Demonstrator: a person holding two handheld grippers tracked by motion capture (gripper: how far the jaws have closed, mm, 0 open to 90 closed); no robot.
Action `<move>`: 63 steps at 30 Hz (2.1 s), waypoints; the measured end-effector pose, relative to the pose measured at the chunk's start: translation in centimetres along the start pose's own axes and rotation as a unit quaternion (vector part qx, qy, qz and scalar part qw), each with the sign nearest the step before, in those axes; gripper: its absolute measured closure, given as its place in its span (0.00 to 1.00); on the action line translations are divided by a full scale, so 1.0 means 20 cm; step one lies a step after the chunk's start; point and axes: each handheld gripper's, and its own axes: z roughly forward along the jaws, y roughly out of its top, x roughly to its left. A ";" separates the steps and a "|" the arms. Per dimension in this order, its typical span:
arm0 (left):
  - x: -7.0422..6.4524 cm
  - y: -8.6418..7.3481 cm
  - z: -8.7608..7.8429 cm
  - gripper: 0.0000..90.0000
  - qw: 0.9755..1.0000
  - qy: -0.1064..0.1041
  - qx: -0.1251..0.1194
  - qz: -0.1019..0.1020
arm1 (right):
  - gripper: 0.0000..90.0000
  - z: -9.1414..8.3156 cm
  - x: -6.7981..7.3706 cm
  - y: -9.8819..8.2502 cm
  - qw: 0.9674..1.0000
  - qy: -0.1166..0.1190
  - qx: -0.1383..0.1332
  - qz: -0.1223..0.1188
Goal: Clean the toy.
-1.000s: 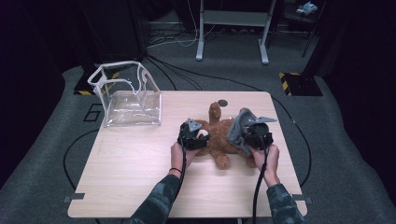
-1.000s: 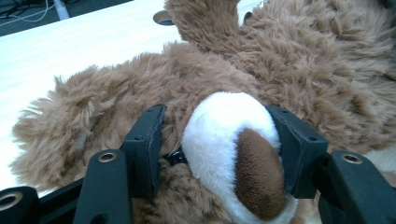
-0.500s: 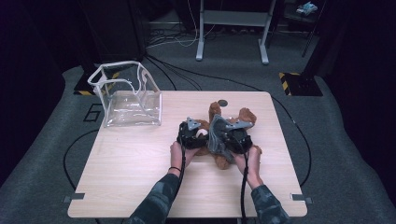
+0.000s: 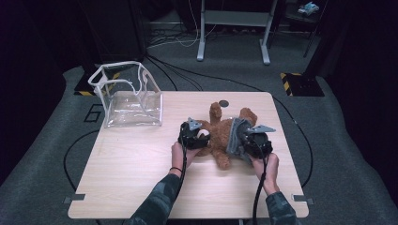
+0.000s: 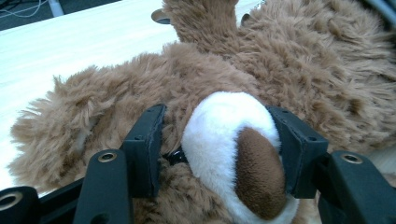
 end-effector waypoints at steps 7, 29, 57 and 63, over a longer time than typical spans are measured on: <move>0.00 0.00 0.00 0.46 1.000 0.002 0.003 0.004 | 0.87 0.09 0.33 0.11 0.996 0.063 0.001 -0.057; 0.00 0.00 0.00 0.46 1.000 0.000 0.002 0.005 | 0.88 -0.05 -0.05 -0.04 0.999 0.034 0.009 0.019; 0.00 0.02 0.01 0.46 1.000 0.001 0.008 -0.004 | 0.88 -0.05 -0.33 -0.06 0.996 -0.054 0.047 0.057; 0.00 0.02 0.01 0.46 1.000 0.002 0.010 -0.004 | 0.88 -0.10 -0.13 0.08 1.000 -0.010 0.016 0.013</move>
